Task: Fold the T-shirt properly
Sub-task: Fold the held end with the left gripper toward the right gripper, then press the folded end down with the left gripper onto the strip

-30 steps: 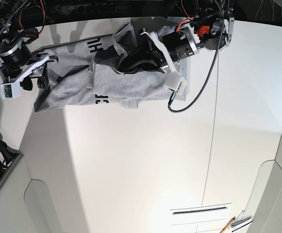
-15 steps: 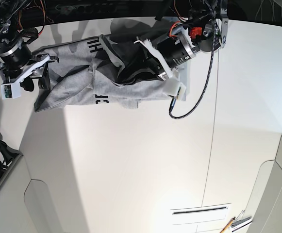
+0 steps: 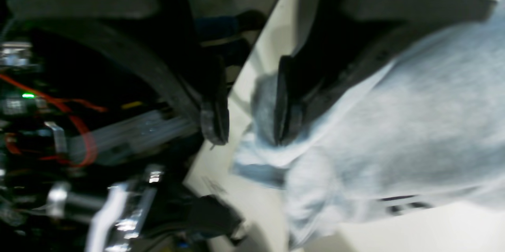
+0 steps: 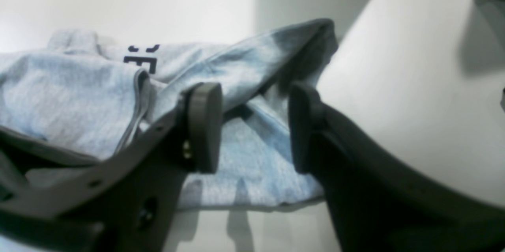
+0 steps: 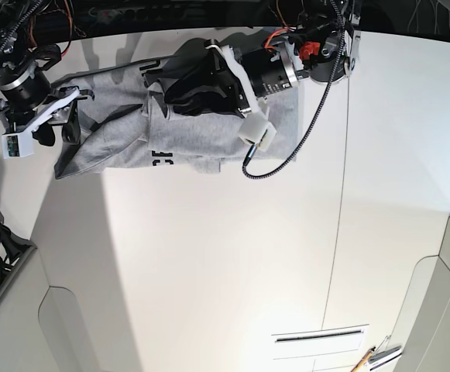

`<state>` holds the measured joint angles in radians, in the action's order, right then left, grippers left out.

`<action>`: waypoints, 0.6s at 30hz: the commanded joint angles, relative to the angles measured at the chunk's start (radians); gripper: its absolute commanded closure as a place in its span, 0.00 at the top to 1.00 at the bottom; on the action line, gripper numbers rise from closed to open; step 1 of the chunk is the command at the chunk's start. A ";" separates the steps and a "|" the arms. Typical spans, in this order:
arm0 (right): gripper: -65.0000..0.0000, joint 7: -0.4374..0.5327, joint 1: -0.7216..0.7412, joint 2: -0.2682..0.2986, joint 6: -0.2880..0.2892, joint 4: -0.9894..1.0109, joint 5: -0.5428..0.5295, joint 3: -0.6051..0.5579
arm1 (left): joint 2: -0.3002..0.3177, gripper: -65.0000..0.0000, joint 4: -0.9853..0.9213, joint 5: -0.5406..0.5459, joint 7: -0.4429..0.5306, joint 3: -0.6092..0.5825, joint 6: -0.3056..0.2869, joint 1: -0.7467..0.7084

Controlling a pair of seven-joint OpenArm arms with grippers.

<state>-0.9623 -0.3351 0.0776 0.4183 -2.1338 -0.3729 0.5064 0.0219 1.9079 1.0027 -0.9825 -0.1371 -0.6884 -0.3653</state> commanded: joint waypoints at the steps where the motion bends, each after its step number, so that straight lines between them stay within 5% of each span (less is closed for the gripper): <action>1: 0.42 0.023 0.005 0.008 -0.003 -0.014 -0.011 0.005 | -0.002 0.35 0.033 0.053 -0.010 -0.002 -0.010 0.006; 6: 0.42 0.023 0.005 0.008 -0.003 -0.014 -0.012 0.005 | 0.040 0.35 0.171 0.091 -0.118 0.012 -0.010 0.051; 11: 0.42 0.023 0.006 0.008 -0.003 -0.014 -0.012 0.005 | 0.061 0.18 0.181 -0.171 -0.011 0.086 -0.010 0.063; 14: 0.42 0.023 0.005 0.008 -0.003 -0.014 -0.012 0.005 | 0.062 0.00 0.095 -0.180 -0.004 0.107 -0.010 0.063; 18: 0.42 0.024 0.008 0.008 -0.003 -0.014 -0.012 0.005 | 0.061 0.00 -0.042 -0.142 0.007 0.097 -0.010 0.063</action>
<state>-0.9619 -0.3325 0.0776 0.4183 -2.1338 -0.3737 0.5068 0.0856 1.8488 0.8299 -0.9939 -0.0391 -0.6888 -0.3042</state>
